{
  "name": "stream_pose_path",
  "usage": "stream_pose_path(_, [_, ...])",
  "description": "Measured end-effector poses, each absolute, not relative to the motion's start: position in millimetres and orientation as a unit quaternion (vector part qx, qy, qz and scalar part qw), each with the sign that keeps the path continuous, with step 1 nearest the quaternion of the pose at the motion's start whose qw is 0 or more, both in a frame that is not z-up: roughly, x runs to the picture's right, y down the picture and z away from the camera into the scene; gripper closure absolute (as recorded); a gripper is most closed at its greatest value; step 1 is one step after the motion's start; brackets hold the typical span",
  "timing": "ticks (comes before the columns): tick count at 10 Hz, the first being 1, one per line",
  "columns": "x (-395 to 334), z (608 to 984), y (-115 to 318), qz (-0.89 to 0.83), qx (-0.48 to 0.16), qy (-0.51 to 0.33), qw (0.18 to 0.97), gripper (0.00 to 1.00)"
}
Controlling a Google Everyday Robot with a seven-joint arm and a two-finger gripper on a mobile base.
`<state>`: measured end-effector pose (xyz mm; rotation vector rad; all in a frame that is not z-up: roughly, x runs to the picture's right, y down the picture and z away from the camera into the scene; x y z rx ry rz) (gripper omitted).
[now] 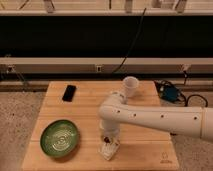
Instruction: Place the pepper on the white sponge
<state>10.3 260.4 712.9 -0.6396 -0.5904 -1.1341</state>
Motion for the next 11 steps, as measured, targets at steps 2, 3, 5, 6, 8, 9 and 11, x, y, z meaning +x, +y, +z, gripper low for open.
stream_pose_path(2, [10.8, 713.7, 262.2, -0.519, -0.293, -0.271, 0.756, 0.96])
stream_pose_path(3, [11.0, 714.0, 262.5, -0.518, -0.292, -0.271, 0.757, 0.96])
stream_pose_path(5, [12.1, 714.6, 264.7, -0.518, -0.292, -0.271, 0.757, 0.96])
stream_pose_path(6, [12.5, 714.8, 264.9, -0.517, -0.291, -0.271, 0.758, 0.96])
stream_pose_path(8, [13.1, 715.6, 266.0, -0.517, -0.290, -0.272, 0.758, 0.96])
stream_pose_path(9, [13.5, 715.9, 266.7, -0.516, -0.290, -0.272, 0.759, 0.96])
stream_pose_path(11, [14.4, 716.5, 268.0, -0.516, -0.289, -0.272, 0.759, 0.95])
